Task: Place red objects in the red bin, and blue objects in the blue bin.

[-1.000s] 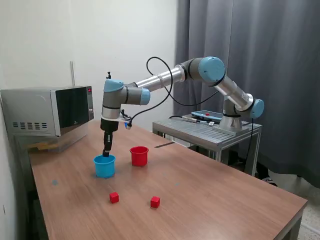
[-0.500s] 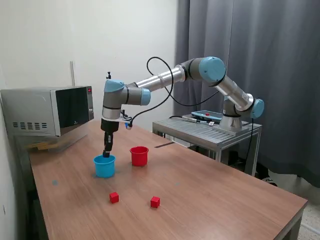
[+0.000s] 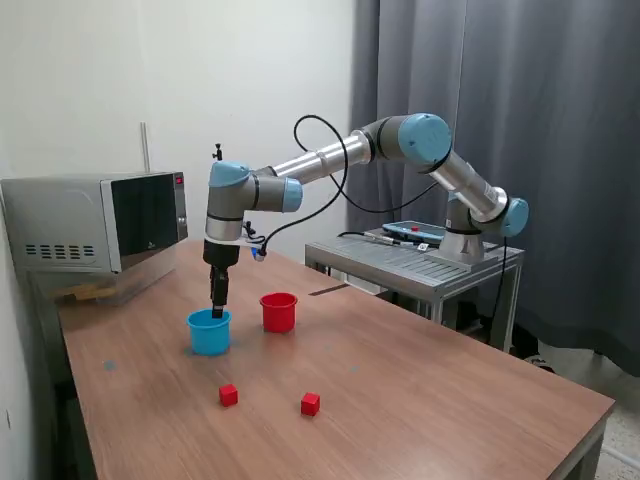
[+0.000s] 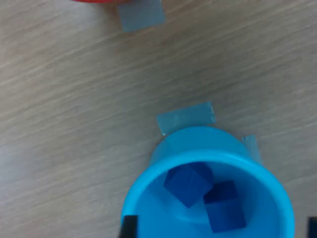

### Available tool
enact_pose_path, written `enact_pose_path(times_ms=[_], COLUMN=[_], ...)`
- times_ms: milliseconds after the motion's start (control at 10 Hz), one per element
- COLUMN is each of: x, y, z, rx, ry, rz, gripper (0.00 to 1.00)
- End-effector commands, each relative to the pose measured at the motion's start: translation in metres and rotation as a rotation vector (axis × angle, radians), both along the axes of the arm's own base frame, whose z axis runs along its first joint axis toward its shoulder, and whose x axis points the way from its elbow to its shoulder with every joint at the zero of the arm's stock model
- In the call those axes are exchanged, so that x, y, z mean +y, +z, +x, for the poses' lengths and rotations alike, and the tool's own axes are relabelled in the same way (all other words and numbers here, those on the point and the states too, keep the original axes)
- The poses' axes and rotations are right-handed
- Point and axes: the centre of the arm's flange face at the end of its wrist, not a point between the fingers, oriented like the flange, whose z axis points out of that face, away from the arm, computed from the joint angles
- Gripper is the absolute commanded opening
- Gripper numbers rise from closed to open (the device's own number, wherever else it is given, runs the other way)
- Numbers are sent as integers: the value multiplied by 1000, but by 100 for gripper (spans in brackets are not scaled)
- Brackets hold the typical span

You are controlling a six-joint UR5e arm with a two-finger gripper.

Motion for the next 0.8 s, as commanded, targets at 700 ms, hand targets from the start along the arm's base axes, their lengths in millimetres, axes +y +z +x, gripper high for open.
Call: enact_pose_path(times_ms=[700], x=[-244], y=[89], z=[83], rx=[76], ry=[-280], rz=[-58], gripper=[100])
